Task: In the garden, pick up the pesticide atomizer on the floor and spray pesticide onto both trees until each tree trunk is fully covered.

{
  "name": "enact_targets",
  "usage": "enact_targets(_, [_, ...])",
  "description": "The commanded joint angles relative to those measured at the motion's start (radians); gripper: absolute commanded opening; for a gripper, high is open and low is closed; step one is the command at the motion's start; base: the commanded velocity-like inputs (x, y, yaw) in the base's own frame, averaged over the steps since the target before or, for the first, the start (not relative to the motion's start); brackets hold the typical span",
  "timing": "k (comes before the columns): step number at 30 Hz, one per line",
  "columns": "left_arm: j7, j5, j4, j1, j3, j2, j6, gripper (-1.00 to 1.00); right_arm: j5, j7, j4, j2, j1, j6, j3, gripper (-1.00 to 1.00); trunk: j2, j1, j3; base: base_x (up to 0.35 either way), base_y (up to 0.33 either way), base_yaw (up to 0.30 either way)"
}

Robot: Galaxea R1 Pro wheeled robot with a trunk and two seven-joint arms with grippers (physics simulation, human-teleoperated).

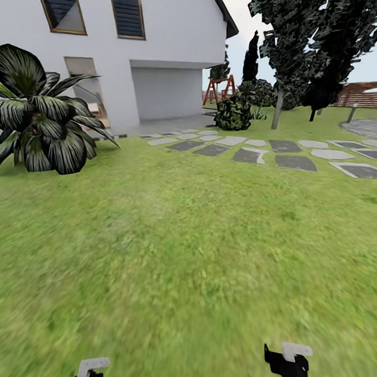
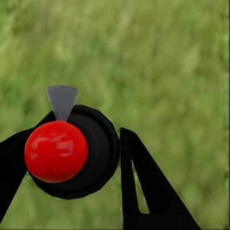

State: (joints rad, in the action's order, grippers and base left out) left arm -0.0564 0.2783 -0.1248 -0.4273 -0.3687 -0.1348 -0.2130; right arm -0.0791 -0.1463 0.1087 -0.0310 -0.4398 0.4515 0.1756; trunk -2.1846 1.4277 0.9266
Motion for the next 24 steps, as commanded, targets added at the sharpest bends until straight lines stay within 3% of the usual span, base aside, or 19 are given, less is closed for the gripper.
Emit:
enact_targets(1, [-0.005, 0.007, 0.001, 0.0, -0.009, 0.0, -0.003, -1.0, -0.008, -0.002, -0.001, 0.0, -0.001, 0.003, 0.006, 1.0, 0.0, 0.0, 0.001, 0.0, -0.276, -0.3])
enact_targets(24, [-0.004, 0.006, 0.001, -0.001, -0.009, -0.002, -0.003, -1.0, -0.008, -0.002, -0.001, 0.0, 0.0, 0.003, 0.006, 1.0, 0.0, 0.0, 0.001, 0.0, -0.276, -0.3])
